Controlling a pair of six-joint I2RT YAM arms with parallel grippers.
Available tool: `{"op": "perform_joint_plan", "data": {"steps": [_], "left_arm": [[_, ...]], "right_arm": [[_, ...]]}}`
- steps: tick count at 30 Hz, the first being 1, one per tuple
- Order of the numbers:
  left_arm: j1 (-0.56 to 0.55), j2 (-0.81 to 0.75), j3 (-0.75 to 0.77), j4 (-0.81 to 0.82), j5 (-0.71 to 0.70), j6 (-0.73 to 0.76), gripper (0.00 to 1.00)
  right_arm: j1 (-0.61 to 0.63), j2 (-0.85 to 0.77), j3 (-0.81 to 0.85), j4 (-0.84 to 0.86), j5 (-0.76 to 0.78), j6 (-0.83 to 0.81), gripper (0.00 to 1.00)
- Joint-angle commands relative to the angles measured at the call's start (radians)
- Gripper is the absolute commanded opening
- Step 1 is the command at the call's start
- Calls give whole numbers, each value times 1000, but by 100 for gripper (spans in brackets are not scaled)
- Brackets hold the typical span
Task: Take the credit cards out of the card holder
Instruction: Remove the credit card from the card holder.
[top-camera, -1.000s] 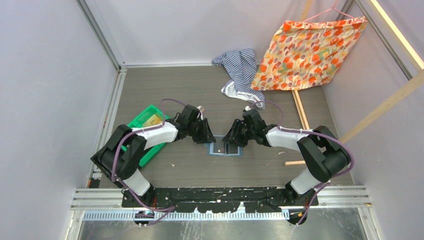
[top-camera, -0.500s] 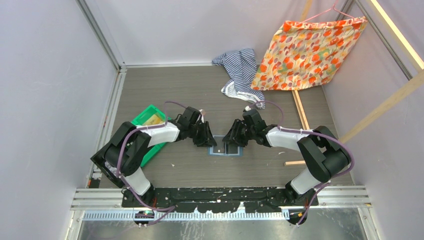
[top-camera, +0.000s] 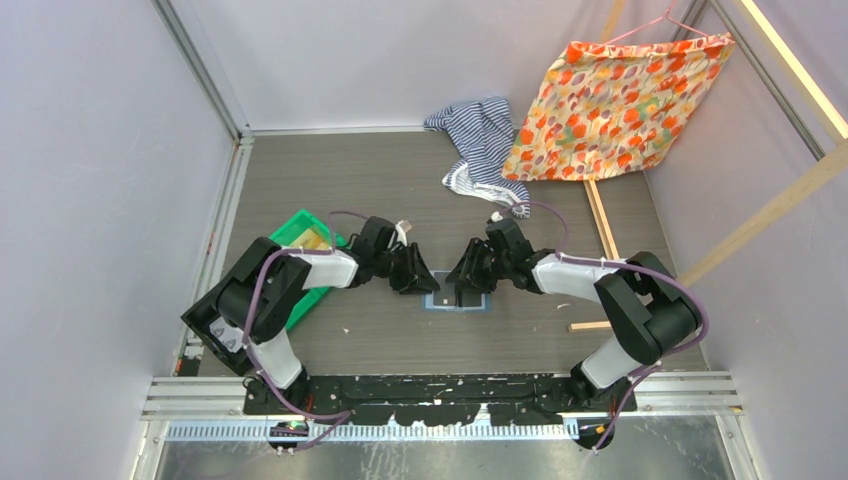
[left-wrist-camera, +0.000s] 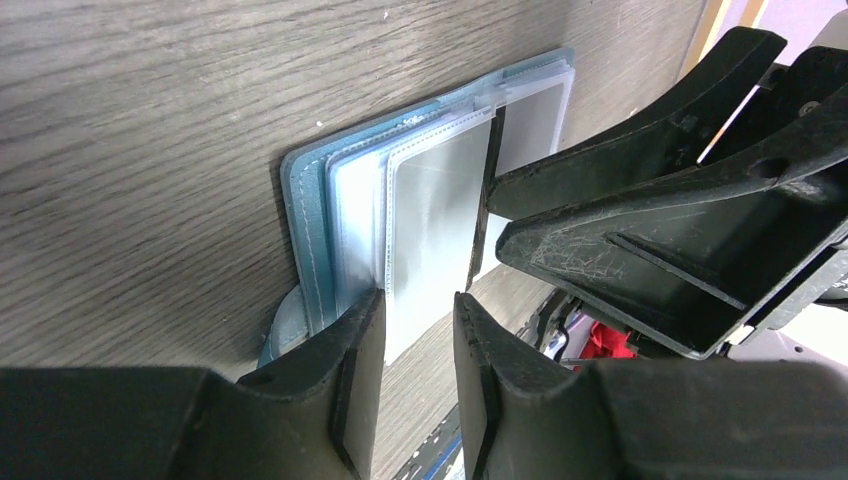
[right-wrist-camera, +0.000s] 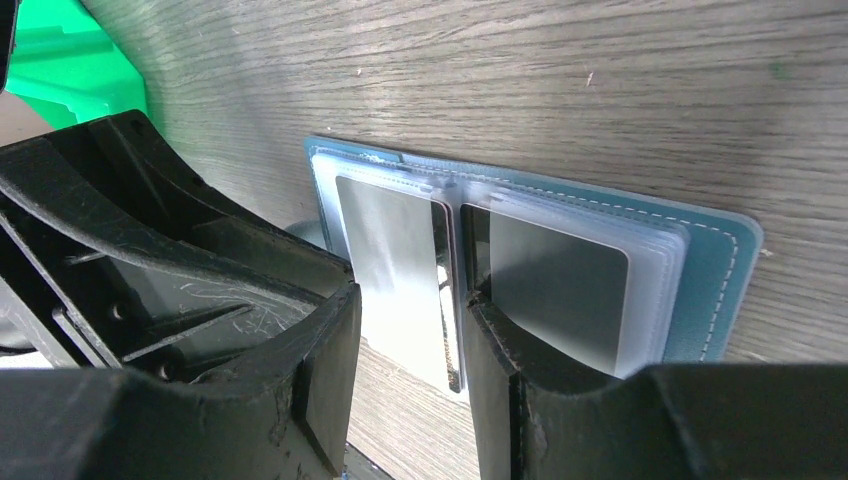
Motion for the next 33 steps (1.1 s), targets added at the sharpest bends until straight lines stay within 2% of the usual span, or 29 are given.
{"op": "perform_joint_plan", "data": {"steps": [1, 10, 17, 30, 33], "left_arm": [[9, 8, -28, 125, 47, -47, 32], [8, 47, -23, 133, 48, -57, 26], [8, 46, -9, 75, 9, -34, 1], [8, 22, -14, 39, -18, -17, 1], [8, 19, -4, -13, -46, 5, 0]], "right_arm": [[-4, -26, -8, 12, 4, 5, 47], [-12, -50, -22, 8, 13, 11, 47], [-16, -83, -20, -27, 44, -5, 45], [-18, -76, -38, -13, 42, 2, 44], [-19, -77, -35, -14, 35, -4, 35]]}}
